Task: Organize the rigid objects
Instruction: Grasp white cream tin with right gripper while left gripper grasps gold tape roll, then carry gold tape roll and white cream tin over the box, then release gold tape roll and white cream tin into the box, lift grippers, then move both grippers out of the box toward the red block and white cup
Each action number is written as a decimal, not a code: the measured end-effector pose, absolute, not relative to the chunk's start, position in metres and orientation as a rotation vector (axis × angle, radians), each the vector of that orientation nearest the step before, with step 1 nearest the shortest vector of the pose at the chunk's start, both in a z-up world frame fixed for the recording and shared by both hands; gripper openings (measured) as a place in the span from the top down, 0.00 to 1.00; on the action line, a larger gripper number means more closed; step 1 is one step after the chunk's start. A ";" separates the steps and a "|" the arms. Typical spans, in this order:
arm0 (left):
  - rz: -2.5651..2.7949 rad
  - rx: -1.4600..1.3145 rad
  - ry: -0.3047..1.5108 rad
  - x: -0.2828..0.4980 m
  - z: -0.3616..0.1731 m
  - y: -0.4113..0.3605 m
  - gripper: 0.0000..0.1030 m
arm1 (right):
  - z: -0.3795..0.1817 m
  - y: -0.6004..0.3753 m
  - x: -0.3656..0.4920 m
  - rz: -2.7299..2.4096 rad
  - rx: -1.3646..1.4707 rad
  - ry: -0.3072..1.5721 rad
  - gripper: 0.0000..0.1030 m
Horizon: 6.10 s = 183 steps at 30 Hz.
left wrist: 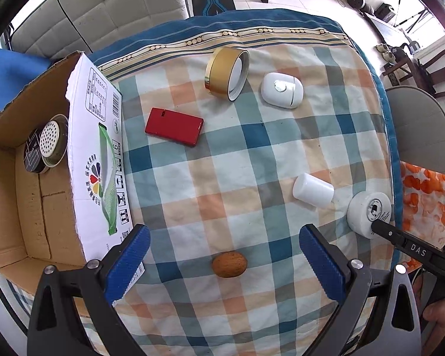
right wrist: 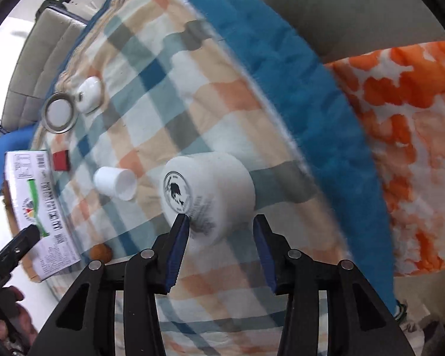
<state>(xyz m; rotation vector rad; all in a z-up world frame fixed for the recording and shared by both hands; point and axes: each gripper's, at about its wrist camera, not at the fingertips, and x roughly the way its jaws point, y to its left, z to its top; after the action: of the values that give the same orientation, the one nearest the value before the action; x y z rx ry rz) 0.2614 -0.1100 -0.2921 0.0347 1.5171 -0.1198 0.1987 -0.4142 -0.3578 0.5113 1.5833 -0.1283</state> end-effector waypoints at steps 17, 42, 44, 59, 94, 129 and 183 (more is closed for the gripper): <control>0.004 0.095 1.414 0.308 -0.271 -0.094 0.00 | -0.378 -0.377 0.226 -0.189 0.261 1.633 0.22; -0.201 0.129 1.671 0.441 -0.380 -0.146 0.76 | -0.373 -0.370 0.364 -0.165 0.205 1.631 0.32; -0.199 0.139 1.653 0.439 -0.381 -0.149 0.76 | -0.373 -0.369 0.370 -0.169 0.209 1.631 0.32; -0.223 0.085 1.539 0.417 -0.338 -0.137 0.76 | -0.354 -0.350 0.369 -0.135 0.195 1.609 0.32; 0.084 -0.270 1.450 0.281 -0.269 0.255 0.76 | -0.292 0.058 0.294 0.260 0.068 1.567 0.32; 0.085 -0.352 1.567 0.331 -0.332 0.286 0.27 | -0.391 0.100 0.318 0.118 0.044 1.705 0.28; 0.007 -0.102 1.212 0.193 -0.147 0.088 0.02 | -0.190 -0.098 0.202 0.187 0.082 1.412 0.00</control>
<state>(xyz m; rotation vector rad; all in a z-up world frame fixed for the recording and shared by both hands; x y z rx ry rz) 0.1926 0.0880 -0.1469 -0.1019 1.2118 0.0070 0.2017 -0.0976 -0.1901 0.0818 1.4121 0.1872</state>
